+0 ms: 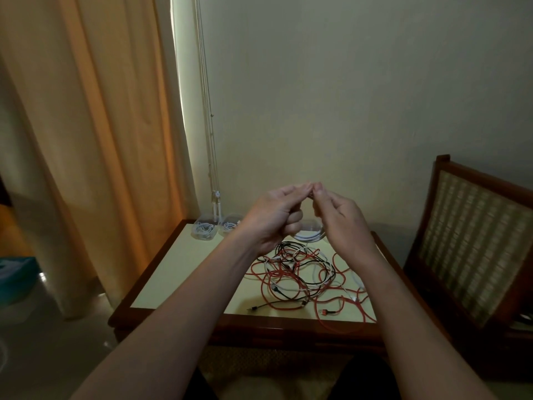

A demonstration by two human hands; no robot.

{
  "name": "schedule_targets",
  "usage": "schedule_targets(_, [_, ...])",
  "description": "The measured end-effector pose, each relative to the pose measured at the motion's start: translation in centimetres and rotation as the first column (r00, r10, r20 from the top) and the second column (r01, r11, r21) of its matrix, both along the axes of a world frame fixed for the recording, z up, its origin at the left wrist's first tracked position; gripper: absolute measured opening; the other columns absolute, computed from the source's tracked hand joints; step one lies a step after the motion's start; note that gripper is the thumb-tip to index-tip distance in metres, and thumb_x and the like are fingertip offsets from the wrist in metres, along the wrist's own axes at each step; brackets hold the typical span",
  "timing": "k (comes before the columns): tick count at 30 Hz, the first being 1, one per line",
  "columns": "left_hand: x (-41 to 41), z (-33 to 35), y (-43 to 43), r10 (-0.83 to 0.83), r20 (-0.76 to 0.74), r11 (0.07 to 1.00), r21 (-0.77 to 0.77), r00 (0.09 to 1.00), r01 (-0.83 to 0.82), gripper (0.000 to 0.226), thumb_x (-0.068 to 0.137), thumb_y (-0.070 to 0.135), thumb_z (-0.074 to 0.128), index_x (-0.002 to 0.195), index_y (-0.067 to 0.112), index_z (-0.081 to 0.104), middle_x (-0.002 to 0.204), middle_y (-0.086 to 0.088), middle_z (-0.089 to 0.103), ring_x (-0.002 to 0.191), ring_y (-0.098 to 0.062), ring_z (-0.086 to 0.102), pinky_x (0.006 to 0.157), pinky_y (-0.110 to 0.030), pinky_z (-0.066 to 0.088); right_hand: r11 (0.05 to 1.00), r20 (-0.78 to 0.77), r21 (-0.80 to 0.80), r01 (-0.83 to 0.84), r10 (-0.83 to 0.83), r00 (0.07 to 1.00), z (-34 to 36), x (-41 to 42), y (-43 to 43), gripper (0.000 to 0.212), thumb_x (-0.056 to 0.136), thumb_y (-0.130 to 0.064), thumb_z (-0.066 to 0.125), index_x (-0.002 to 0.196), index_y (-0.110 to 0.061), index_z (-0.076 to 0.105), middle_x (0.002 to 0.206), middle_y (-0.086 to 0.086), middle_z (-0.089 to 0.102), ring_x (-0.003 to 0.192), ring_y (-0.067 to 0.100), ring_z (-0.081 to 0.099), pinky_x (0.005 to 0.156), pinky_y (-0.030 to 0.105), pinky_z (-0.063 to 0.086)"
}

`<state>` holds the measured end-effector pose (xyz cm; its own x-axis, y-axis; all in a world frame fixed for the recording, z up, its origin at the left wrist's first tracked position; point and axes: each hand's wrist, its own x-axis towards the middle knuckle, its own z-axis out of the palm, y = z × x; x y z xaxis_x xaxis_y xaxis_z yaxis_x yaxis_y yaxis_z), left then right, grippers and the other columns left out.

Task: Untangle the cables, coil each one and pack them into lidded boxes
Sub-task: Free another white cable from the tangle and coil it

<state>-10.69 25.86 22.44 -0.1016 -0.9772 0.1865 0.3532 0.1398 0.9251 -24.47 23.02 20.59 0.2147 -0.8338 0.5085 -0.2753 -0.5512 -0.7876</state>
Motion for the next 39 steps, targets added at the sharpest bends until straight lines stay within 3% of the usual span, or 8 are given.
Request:
schedule_targets(8, [2.0, 0.5, -0.3, 0.116, -0.128, 0.992, 0.06, 0.985, -0.109, 0.02, 0.102, 0.019, 0.053, 0.11, 0.005, 0.065, 0.055, 0.007, 0.022, 0.037, -0.001, 0.019, 0.035, -0.015, 0.013, 0.985, -0.083, 0.128, -0.114, 0.126, 0.989, -1.4, -2.8, -0.6, 0.027, 0.106, -0.025, 0.047, 0.1, -0.04, 0.068, 0.077, -0.01, 0.065, 0.062, 0.002, 0.051, 0.065, 0.029, 0.045])
schedule_targets(11, [2.5, 0.8, -0.5, 0.139, -0.196, 0.989, 0.07, 0.971, -0.127, 0.018, 0.102, 0.019, 0.052, 0.106, 0.007, 0.064, 0.053, 0.008, 0.023, 0.036, -0.001, 0.02, 0.032, -0.014, 0.014, 0.971, -0.123, 0.169, -0.17, 0.192, 0.974, -2.3, -2.9, -0.3, 0.025, 0.104, -0.015, 0.052, 0.112, -0.033, 0.068, 0.09, -0.004, 0.072, 0.067, 0.002, 0.06, 0.065, 0.018, 0.05])
schedule_targets(21, [3.0, 1.2, -0.5, 0.14, -0.328, 0.986, 0.134, 0.934, -0.1, 0.017, 0.102, 0.019, 0.051, 0.099, 0.01, 0.065, 0.05, 0.009, 0.019, 0.035, -0.001, 0.018, 0.034, -0.014, 0.011, 0.998, -0.407, 0.05, -0.04, 0.057, 0.912, -5.2, -2.4, -1.3, 0.018, 0.096, -0.023, 0.067, 0.112, -0.026, 0.076, 0.094, -0.017, 0.076, 0.083, -0.005, 0.069, 0.08, 0.024, 0.058])
schedule_targets(24, [2.9, 1.0, -0.5, 0.113, -0.372, 0.984, 0.173, 0.921, -0.051, 0.018, 0.103, 0.018, 0.05, 0.098, 0.011, 0.065, 0.047, 0.009, 0.02, 0.032, -0.002, 0.019, 0.031, -0.014, 0.011, 0.998, -0.306, 0.062, 0.018, 0.002, 0.952, -5.4, -2.1, -1.2, 0.012, 0.094, -0.021, 0.07, 0.104, -0.021, 0.077, 0.085, -0.012, 0.076, 0.073, -0.001, 0.071, 0.074, 0.022, 0.059])
schedule_targets(27, [2.5, 0.9, -0.4, 0.085, -0.376, 0.978, 0.208, 0.923, -0.006, 0.015, 0.101, 0.016, 0.052, 0.097, 0.01, 0.065, 0.046, 0.009, 0.019, 0.03, -0.002, 0.019, 0.03, -0.014, 0.011, 0.978, 0.032, 0.205, 0.047, -0.055, 0.998, -4.8, -1.6, -0.9, 0.009, 0.095, -0.016, 0.068, 0.097, -0.012, 0.076, 0.079, 0.0, 0.077, 0.069, 0.009, 0.073, 0.07, 0.021, 0.06])
schedule_targets(32, [1.3, -0.3, -0.5, 0.046, -0.299, 0.962, 0.272, 0.953, 0.039, 0.015, 0.1, 0.013, 0.052, 0.101, 0.008, 0.066, 0.045, 0.009, 0.019, 0.029, -0.002, 0.018, 0.029, -0.013, 0.01, 0.885, 0.612, 0.427, -0.186, -0.131, 0.78, -2.9, -0.9, -0.5, 0.008, 0.094, -0.005, 0.066, 0.097, 0.001, 0.069, 0.085, 0.015, 0.077, 0.074, 0.018, 0.074, 0.072, 0.024, 0.062])
schedule_targets(36, [0.9, -0.7, -0.6, 0.042, -0.268, 0.953, 0.3, 0.963, 0.042, 0.016, 0.1, 0.012, 0.051, 0.101, 0.007, 0.067, 0.045, 0.009, 0.018, 0.029, -0.002, 0.018, 0.028, -0.012, 0.009, 0.807, 0.737, 0.449, -0.384, -0.092, 0.669, -1.7, -1.1, -0.4, 0.009, 0.095, -0.003, 0.062, 0.093, 0.003, 0.069, 0.086, 0.015, 0.076, 0.076, 0.019, 0.075, 0.074, 0.026, 0.062])
schedule_targets(39, [0.6, -0.7, -0.7, 0.077, -0.172, 0.964, 0.264, 0.982, -0.029, 0.015, 0.1, 0.011, 0.054, 0.101, 0.007, 0.067, 0.046, 0.009, 0.018, 0.031, -0.001, 0.017, 0.029, -0.013, 0.009, 0.669, 0.692, 0.535, -0.516, 0.002, 0.721, -1.1, -1.1, 0.4, 0.015, 0.097, -0.003, 0.056, 0.095, 0.002, 0.07, 0.087, 0.014, 0.075, 0.071, 0.018, 0.073, 0.068, 0.025, 0.061])
